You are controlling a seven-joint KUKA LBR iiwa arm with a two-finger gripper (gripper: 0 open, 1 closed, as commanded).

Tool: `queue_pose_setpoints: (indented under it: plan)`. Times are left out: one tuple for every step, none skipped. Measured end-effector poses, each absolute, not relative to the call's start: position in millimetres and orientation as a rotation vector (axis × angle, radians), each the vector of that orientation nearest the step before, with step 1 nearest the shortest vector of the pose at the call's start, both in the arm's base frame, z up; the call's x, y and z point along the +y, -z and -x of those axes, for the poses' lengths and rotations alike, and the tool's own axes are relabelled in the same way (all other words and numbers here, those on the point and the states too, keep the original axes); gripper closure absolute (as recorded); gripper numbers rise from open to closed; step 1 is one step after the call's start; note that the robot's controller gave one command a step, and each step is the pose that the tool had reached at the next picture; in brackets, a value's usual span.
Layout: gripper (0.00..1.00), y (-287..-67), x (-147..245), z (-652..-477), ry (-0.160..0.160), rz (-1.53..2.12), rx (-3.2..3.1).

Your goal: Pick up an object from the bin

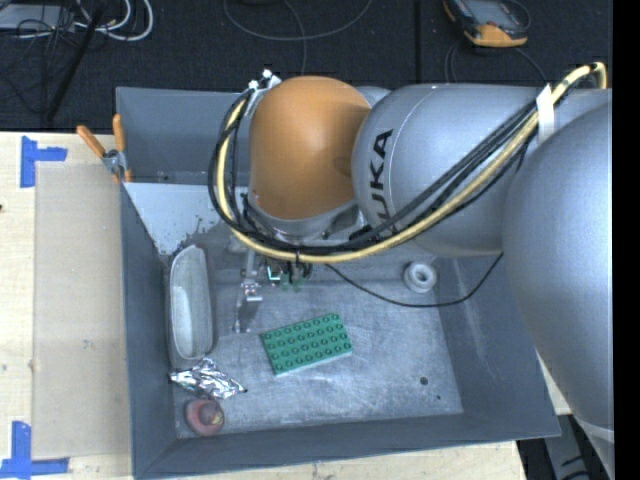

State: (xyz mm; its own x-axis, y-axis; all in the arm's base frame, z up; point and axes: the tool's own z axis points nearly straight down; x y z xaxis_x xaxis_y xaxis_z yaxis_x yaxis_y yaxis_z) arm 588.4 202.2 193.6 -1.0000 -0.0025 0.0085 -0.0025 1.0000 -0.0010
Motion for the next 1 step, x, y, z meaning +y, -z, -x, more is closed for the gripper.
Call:
queue_pose_setpoints:
  plan:
    - [0.0, -71.7, 103.0, -550.9, -0.001, -0.108, -3.137]
